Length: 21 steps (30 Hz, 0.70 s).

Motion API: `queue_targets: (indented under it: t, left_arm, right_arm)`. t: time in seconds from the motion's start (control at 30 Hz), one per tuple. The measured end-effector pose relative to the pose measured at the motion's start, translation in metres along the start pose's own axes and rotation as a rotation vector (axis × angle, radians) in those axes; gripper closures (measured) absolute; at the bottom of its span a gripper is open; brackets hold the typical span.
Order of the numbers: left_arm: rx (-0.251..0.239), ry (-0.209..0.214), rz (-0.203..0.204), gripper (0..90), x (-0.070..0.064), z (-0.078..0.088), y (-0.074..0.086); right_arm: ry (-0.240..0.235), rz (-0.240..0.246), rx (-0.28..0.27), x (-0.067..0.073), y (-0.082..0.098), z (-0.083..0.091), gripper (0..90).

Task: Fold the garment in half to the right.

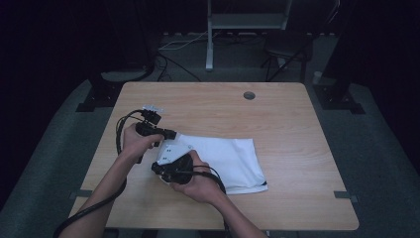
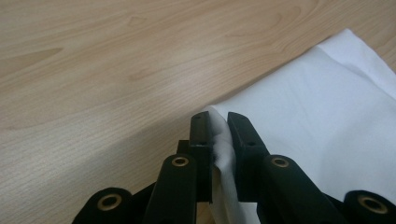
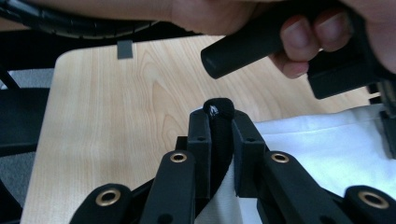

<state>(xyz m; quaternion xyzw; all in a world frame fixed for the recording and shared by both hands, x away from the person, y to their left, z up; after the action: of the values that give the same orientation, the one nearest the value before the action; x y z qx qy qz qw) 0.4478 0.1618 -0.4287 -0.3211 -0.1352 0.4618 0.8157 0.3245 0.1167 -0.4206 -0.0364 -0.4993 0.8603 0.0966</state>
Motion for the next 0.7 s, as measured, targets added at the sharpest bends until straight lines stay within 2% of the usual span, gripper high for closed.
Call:
queue_targets:
  t: [0.23, 0.7]
  left_arm:
    - [-0.003, -0.007, 0.005, 81.0, -0.005, 0.005, -0.007]
    - [0.007, -0.010, -0.014, 80.4, -0.017, 0.003, -0.022]
  right_arm:
    - [0.014, 0.011, -0.014, 0.001, -0.006, 0.011, 80.3]
    - [0.025, -0.019, -0.054, -0.005, -0.010, 0.029, 80.2]
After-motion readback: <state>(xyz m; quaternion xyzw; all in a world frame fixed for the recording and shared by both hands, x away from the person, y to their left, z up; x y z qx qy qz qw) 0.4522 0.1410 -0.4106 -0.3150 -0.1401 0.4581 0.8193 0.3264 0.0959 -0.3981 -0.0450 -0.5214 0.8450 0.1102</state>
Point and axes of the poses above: each handheld gripper's, and its own axes: z roughly backward along the jaws, y roughly out of its underside, x roughly to its left, the point moved 8 cm from there along -z, roughly forward along the jaws, and after that the axes turned 10 degrees about -y, right-handed, at the moved point
